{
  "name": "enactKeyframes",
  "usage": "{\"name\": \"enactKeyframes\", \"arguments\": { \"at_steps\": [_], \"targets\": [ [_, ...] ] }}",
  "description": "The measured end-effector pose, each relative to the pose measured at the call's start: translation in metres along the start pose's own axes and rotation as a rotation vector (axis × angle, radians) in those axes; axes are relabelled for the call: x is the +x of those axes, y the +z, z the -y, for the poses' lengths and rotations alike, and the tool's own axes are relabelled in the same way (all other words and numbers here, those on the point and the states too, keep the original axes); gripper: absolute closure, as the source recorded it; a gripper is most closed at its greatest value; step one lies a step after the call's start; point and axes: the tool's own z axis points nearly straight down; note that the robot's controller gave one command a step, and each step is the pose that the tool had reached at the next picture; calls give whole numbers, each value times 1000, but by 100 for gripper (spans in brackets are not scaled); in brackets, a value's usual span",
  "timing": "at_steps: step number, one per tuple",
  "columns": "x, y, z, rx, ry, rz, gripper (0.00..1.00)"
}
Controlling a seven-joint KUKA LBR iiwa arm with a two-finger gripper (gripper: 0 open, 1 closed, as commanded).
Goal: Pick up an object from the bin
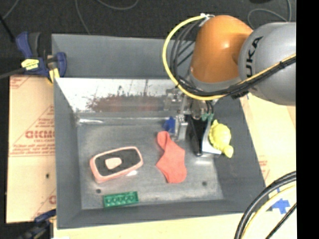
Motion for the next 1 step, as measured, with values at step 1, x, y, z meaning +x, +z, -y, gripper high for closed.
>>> {"name": "enactKeyframes", "arguments": {
  "at_steps": [1],
  "targets": [
    [-12, 34, -17, 1, -60, 5, 0]
  ]
}}
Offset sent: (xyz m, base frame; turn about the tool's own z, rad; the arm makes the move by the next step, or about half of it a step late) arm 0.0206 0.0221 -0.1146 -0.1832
